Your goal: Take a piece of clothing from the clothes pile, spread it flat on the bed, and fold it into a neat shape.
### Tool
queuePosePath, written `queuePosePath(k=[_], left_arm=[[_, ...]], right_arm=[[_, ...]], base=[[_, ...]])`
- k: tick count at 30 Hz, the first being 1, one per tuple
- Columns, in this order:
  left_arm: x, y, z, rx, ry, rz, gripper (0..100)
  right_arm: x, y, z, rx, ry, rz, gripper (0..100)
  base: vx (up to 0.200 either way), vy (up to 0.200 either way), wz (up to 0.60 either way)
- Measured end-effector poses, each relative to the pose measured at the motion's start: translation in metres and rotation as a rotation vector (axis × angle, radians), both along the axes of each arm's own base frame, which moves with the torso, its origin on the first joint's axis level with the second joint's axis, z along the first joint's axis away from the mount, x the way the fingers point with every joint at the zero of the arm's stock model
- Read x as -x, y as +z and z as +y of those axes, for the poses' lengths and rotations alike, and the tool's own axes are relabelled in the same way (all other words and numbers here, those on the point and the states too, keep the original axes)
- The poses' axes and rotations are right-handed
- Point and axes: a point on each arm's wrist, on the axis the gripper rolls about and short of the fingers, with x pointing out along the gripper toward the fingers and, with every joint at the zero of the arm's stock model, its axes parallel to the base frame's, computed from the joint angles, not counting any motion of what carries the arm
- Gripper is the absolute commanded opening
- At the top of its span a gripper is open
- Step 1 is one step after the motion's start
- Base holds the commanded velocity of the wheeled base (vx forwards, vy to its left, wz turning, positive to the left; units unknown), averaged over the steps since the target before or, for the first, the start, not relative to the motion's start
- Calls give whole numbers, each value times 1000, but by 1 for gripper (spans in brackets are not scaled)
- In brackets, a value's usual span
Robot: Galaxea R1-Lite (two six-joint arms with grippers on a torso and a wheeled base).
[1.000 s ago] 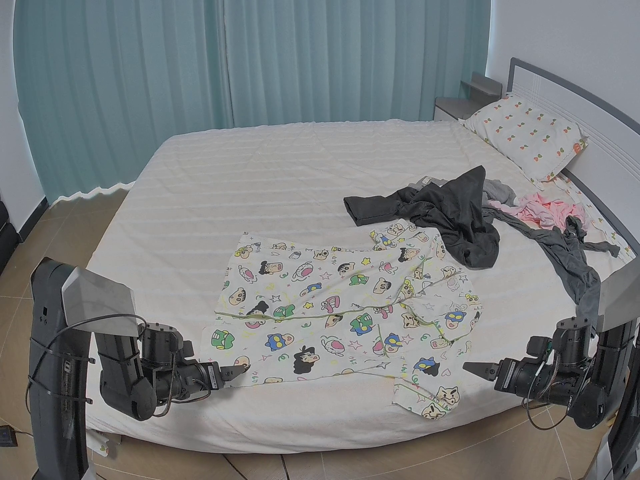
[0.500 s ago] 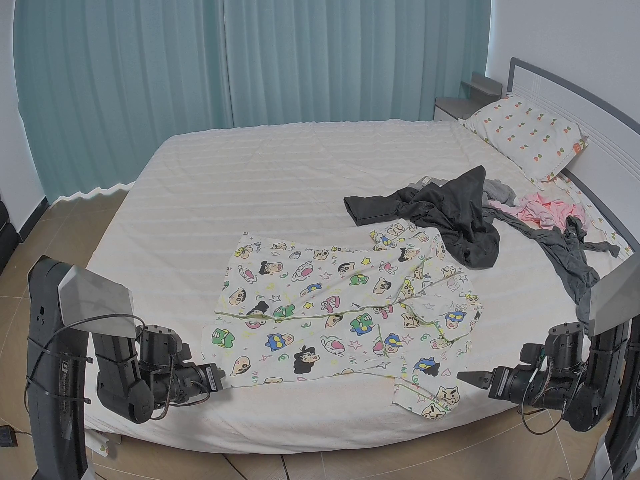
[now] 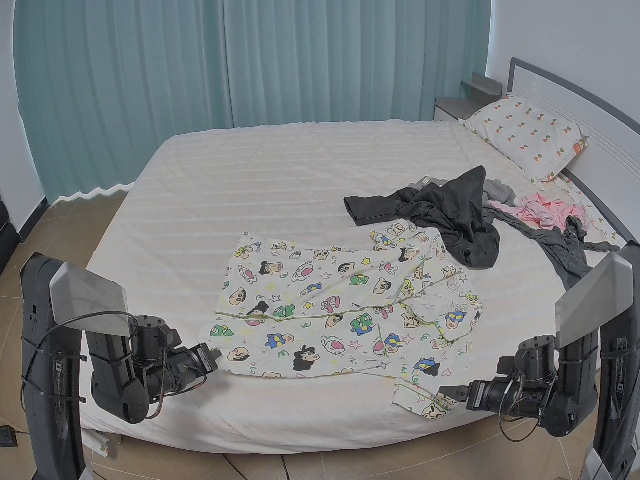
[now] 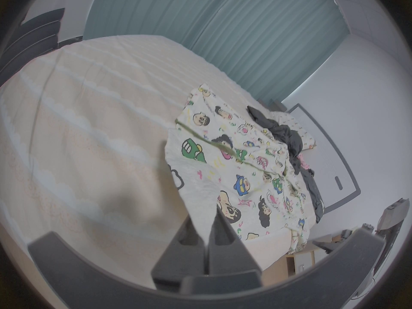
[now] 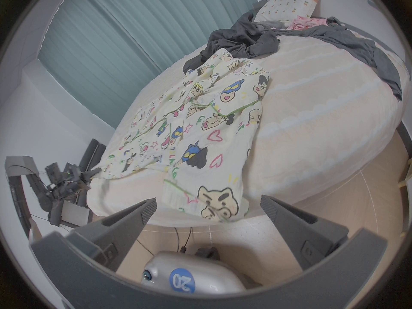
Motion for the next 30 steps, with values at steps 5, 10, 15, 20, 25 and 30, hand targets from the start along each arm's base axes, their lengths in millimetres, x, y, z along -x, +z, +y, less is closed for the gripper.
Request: queuePosePath(k=[5,10,15,20,25,30], left_arm=[[4,3,2,13,13,-20,0],[9,2,4,12,18,-4,0],[10,2,5,25,30,7,0],[10,2,6,30,35,7,0],[10,3,6,31,37,7,0],[10,3,6,31,37,7,0]], right_arm=[[-7,-8,5,33,31,-20,100],[-12,-12,9,55,53,-25,100],[-21,-11,10,69,49,-44,100],[-23,-15,9,108,73,0,100],[-37,-13,4,134,67,-41,100],[-39,-12,-5,164,84,-59,100]], base=[[0,0,0],[0,0,0],[0,0,0],[0,0,0],[0,0,0],[0,0,0]])
